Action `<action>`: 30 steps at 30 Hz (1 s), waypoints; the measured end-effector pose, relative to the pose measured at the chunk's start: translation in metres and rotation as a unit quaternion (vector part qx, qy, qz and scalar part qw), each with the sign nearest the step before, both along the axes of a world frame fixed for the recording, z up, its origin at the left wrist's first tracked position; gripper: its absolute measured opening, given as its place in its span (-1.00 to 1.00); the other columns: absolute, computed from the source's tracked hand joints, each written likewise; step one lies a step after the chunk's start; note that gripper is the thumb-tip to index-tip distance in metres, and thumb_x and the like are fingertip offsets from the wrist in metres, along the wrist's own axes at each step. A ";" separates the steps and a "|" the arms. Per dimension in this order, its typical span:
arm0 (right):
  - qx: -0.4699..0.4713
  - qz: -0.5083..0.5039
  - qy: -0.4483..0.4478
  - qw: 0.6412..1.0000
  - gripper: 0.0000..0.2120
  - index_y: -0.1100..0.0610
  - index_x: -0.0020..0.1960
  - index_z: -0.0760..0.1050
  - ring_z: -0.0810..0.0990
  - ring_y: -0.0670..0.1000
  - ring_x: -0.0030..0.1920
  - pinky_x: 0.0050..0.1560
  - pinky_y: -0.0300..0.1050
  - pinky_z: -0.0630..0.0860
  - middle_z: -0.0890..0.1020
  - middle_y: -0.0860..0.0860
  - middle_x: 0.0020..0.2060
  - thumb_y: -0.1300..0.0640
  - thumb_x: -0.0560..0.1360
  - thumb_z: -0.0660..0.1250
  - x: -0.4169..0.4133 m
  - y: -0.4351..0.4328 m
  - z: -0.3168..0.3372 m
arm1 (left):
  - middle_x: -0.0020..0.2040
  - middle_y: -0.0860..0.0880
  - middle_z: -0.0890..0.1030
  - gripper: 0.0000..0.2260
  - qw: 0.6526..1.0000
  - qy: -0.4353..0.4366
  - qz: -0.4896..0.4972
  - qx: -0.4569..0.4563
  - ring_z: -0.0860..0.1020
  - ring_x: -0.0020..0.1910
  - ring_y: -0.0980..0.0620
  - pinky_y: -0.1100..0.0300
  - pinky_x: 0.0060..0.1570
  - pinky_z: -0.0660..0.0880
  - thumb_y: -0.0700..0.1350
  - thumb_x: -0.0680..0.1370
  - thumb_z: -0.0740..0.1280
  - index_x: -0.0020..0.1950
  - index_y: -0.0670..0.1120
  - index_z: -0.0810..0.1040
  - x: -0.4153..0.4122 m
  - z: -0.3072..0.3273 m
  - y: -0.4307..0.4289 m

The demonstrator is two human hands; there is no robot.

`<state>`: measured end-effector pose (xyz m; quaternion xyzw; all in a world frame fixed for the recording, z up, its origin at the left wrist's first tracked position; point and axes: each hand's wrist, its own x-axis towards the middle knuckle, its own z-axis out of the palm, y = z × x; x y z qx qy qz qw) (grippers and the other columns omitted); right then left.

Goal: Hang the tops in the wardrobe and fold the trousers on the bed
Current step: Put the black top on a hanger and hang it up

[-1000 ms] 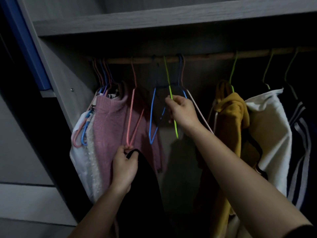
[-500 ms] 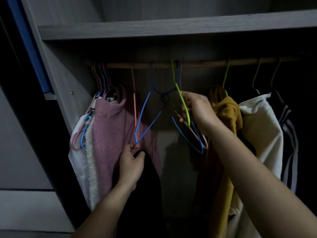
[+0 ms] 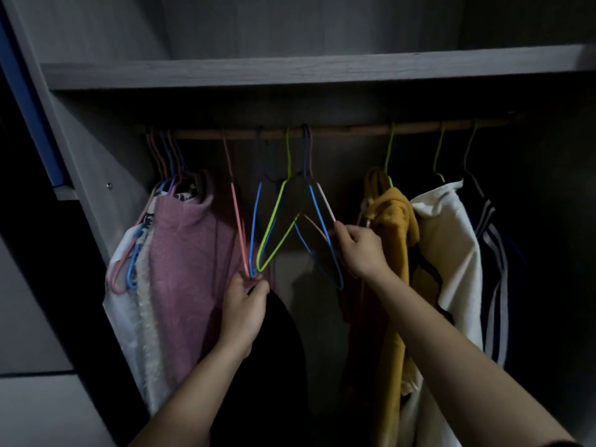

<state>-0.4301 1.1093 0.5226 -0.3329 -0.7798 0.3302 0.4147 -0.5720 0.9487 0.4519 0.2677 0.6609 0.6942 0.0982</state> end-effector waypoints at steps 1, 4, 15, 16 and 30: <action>0.022 -0.010 0.010 1.000 -0.61 0.15 -0.03 0.67 0.65 0.06 -0.17 0.02 0.14 0.57 0.69 0.09 -0.22 -0.03 0.68 0.15 0.001 -0.002 0.002 | -0.29 0.09 0.55 -0.82 1.000 0.002 -0.006 0.004 0.49 -0.25 0.03 0.03 -0.11 0.41 -0.04 0.33 0.29 -0.08 0.00 0.52 0.002 0.000 0.001; 0.035 -0.029 0.029 0.999 -0.63 0.18 -0.01 0.66 0.64 0.06 -0.16 0.02 0.13 0.57 0.68 0.10 -0.20 0.02 0.69 0.14 0.001 -0.007 0.006 | -0.29 0.10 0.52 -0.80 1.000 0.007 -0.010 0.006 0.45 -0.29 0.05 0.06 -0.13 0.38 -0.05 0.34 0.28 -0.05 0.01 0.52 0.008 0.000 0.003; -0.015 -0.035 0.064 0.997 -0.68 0.01 -0.02 0.65 0.50 -0.16 -0.36 -0.23 -0.24 0.39 0.56 -0.09 -0.36 -0.02 0.69 0.13 0.020 0.010 -0.004 | -0.23 0.02 0.59 -0.86 0.997 0.010 -0.073 -0.022 0.52 -0.21 0.10 0.22 -0.12 0.43 -0.28 0.51 0.32 -0.08 -0.05 0.60 0.035 -0.005 0.019; -0.006 -0.042 0.057 0.997 -0.67 0.00 -0.02 0.65 0.52 -0.19 -0.36 -0.28 -0.31 0.35 0.57 -0.10 -0.36 -0.03 0.69 0.13 0.023 0.011 -0.007 | -0.23 0.03 0.59 -0.86 0.996 0.014 -0.085 -0.024 0.52 -0.24 0.16 0.30 -0.16 0.43 -0.28 0.52 0.31 -0.08 -0.07 0.62 0.039 -0.004 0.023; -0.043 -0.047 0.080 0.995 -0.66 -0.04 -0.09 0.63 0.55 -0.07 -0.37 -0.26 -0.11 0.46 0.62 -0.04 -0.37 -0.06 0.68 0.13 0.056 0.037 -0.005 | -0.09 -0.22 0.66 -0.40 0.954 -0.071 -0.272 -0.101 0.66 -0.12 -0.04 0.10 -0.02 0.55 0.46 0.47 0.10 0.29 0.14 0.58 0.059 0.018 0.095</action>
